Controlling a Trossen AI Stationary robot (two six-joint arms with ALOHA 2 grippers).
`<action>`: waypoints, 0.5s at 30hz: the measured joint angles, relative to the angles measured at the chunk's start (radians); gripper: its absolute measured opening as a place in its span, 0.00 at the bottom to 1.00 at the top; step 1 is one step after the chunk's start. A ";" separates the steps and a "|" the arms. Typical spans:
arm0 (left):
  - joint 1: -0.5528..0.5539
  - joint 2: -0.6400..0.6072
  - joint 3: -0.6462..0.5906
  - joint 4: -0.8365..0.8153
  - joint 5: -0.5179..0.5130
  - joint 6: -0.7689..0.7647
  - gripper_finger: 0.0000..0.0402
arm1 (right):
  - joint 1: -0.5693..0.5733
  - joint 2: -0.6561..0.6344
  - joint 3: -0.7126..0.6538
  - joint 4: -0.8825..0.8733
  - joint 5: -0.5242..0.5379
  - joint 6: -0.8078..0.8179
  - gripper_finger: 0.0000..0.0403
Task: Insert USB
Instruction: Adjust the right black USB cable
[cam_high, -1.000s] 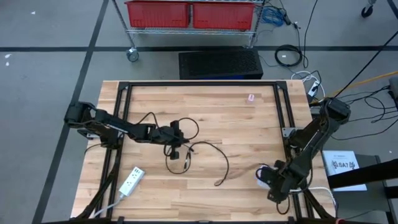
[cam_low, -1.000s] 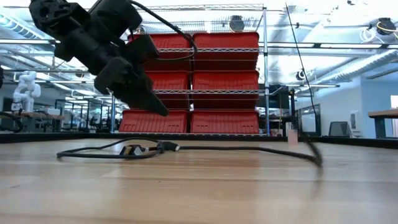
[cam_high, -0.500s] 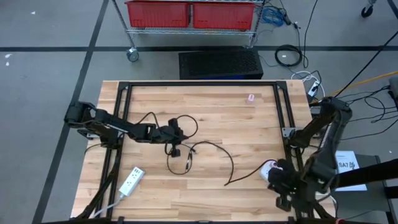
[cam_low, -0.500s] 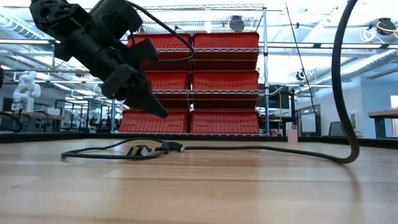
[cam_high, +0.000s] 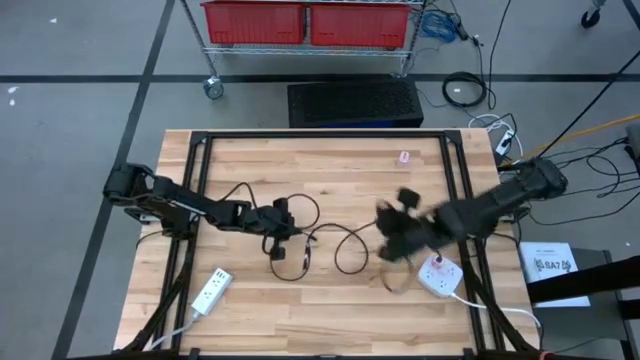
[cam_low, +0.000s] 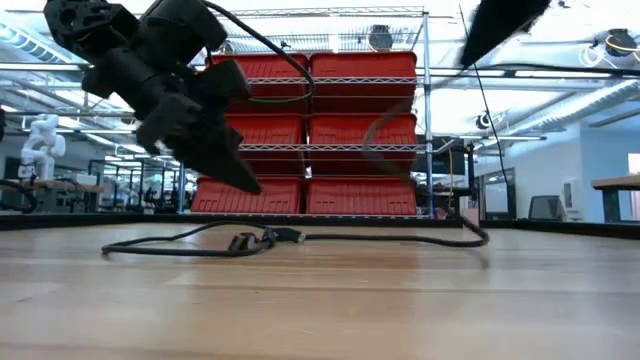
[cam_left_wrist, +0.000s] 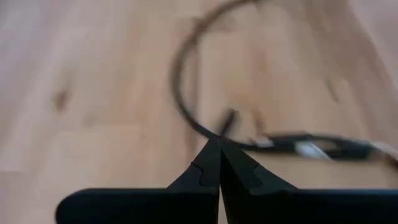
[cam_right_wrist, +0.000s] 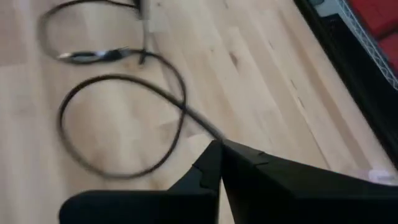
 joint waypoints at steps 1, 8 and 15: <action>-0.007 0.000 0.000 -0.014 0.012 0.000 0.01 | -0.056 0.000 -0.020 0.066 -0.037 -0.065 0.00; -0.058 0.000 0.000 -0.139 -0.057 -0.041 0.01 | -0.183 -0.008 -0.051 0.261 -0.288 -0.295 0.00; -0.066 0.001 0.000 -0.183 -0.107 -0.113 0.01 | -0.244 0.032 -0.077 0.303 -0.296 -0.312 0.00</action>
